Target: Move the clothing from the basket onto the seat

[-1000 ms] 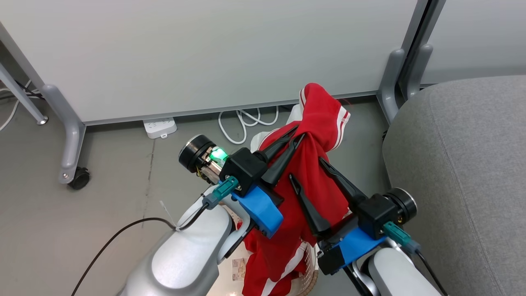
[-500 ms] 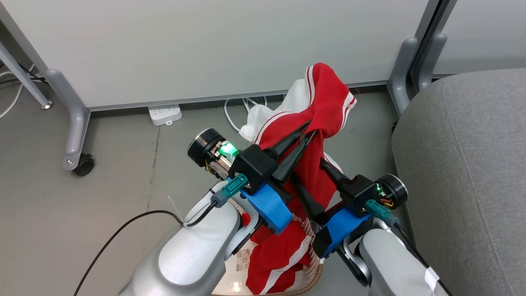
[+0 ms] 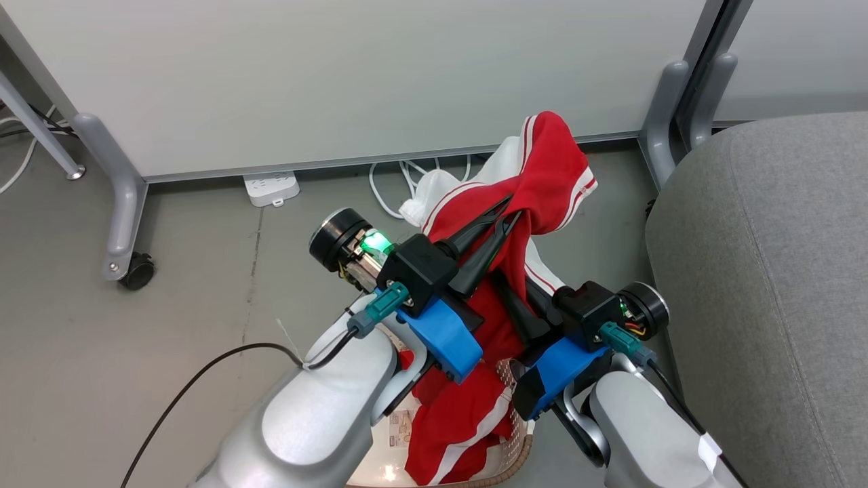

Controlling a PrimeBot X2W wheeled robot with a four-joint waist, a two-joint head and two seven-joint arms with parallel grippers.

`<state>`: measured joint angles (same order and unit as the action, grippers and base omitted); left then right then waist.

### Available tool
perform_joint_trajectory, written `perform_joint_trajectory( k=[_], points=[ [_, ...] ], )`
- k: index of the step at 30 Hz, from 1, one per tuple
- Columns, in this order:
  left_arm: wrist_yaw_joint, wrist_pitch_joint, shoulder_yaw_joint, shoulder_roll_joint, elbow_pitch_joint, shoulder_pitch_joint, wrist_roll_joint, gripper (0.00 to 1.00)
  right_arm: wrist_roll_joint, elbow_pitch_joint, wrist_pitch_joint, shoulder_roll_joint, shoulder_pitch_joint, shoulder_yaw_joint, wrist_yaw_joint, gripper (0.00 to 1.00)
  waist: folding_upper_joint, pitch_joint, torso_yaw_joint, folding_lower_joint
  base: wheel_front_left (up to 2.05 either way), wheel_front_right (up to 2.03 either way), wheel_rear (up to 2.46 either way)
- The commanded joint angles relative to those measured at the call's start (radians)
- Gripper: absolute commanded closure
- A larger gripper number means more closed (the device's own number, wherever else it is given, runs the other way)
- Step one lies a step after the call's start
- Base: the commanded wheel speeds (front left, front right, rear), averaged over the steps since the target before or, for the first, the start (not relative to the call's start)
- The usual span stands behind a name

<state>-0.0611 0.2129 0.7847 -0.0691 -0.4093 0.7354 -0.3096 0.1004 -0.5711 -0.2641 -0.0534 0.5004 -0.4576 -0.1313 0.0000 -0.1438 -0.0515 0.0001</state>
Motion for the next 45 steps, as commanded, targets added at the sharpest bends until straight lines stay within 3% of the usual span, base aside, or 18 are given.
perform_joint_trajectory(
  k=[1, 17, 18, 19, 34, 45],
  points=[
    [0.005, 0.006, 0.002, 0.0, -0.001, 0.012, -0.006, 1.0, 0.008, -0.003, -0.001, 0.005, 0.01, -0.001, 0.001, 1.0, 0.0, 0.0, 0.0, -0.0001, 0.0, 0.0, 0.0],
    [0.012, 0.013, 0.011, -0.006, -0.009, 0.022, -0.016, 1.0, 0.022, 0.002, -0.001, 0.005, 0.009, -0.011, 0.001, 1.0, 0.0, -0.003, 0.001, -0.0001, 0.0, 0.0, 0.0],
    [0.015, 0.014, 0.009, -0.006, -0.007, 0.023, -0.016, 0.89, 0.022, 0.003, -0.001, 0.005, 0.01, -0.011, 0.001, 1.0, 0.0, -0.004, 0.001, -0.0001, 0.0, 0.0, 0.0],
    [0.017, 0.015, 0.009, -0.006, -0.005, 0.024, -0.016, 0.01, 0.023, 0.003, -0.001, 0.005, 0.011, -0.012, 0.001, 1.0, 0.0, -0.005, 0.002, -0.0001, 0.0, 0.0, 0.0],
    [0.027, 0.022, 0.022, -0.014, -0.014, 0.026, -0.019, 0.0, 0.032, 0.007, -0.001, 0.005, 0.014, -0.007, 0.001, 1.0, 0.0, -0.009, 0.014, -0.0001, 0.0, 0.0, 0.0],
    [0.031, 0.013, 0.03, -0.032, -0.004, 0.033, -0.023, 0.0, 0.024, 0.032, -0.001, 0.003, 0.007, 0.047, 0.001, 1.0, 0.0, -0.039, 0.097, -0.0001, 0.0, 0.0, 0.0]
  ],
)
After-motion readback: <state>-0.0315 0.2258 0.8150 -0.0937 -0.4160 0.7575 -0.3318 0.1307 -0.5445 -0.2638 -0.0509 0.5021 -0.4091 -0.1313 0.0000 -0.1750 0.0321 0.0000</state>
